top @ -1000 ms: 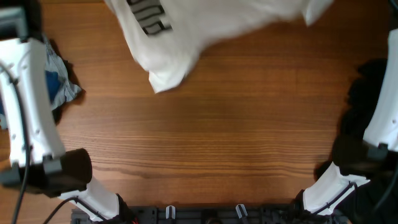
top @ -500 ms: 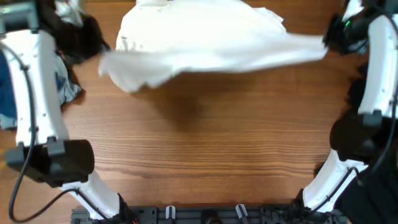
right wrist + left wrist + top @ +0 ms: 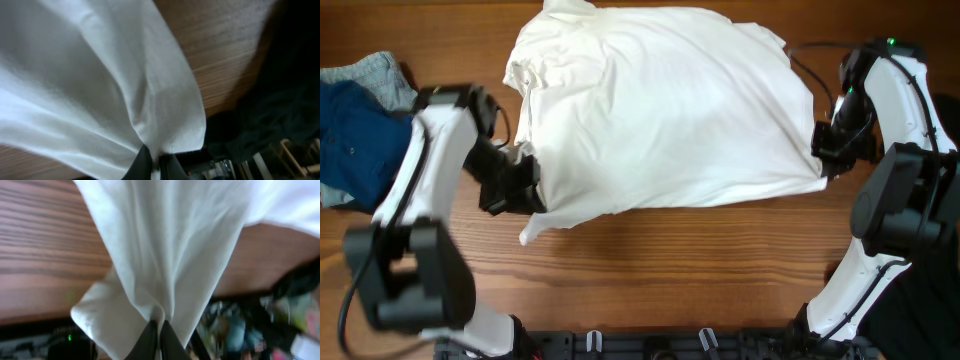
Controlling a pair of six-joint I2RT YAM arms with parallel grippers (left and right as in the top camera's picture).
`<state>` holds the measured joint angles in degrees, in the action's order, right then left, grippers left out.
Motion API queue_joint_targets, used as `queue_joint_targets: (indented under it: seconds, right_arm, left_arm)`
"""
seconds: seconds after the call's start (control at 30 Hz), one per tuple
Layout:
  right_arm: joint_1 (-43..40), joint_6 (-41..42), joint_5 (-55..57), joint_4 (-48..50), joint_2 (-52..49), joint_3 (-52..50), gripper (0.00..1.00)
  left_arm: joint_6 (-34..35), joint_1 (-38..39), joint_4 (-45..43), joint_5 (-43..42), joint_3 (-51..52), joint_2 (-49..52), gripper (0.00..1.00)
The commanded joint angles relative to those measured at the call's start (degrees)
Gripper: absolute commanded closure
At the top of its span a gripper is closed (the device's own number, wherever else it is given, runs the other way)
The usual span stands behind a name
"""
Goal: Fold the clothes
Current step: 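Lay the T-shirt flat on the table with both grippers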
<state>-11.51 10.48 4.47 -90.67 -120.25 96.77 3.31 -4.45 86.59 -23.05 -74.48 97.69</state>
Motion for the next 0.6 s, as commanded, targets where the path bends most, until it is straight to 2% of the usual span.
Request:
queue_joint_targets:
  seconds: [0.0, 0.07, 0.17, 0.33, 0.43, 0.57]
  right_arm:
    - [-2.69, 4.83, 4.09, 2.23, 3.76, -4.94, 0.96]
    - [-3.61, 5.14, 3.02, 4.24, 6.03, -7.76, 0.96]
    - [-3.69, 4.92, 3.06, 4.7, 8.15, -10.82, 0.96]
    - [-3.74, 4.87, 1.2, 9.16, 11.76, -16.74, 0.95]
    - [-3.74, 4.46, -1.84, 10.93, 11.85, -16.81, 0.96]
    - [-3.74, 4.5, -2.19, 10.51, 13.7, -16.81, 0.96]
  left_arm:
    - [7.41, -4.61, -5.7, 2.14, 8.15, -12.87, 0.96]
    - [7.43, -5.75, -7.65, 2.19, 12.13, -16.7, 0.96]
    - [7.48, -5.75, -6.86, 2.14, 15.26, -16.96, 0.96]
    - [12.44, -6.23, -11.19, 1.66, 15.54, -17.35, 0.96]
    - [12.37, -6.23, -14.64, -0.92, 15.54, -17.35, 0.96]
    - [12.17, -7.91, -12.17, -0.26, 15.54, -18.25, 0.96]
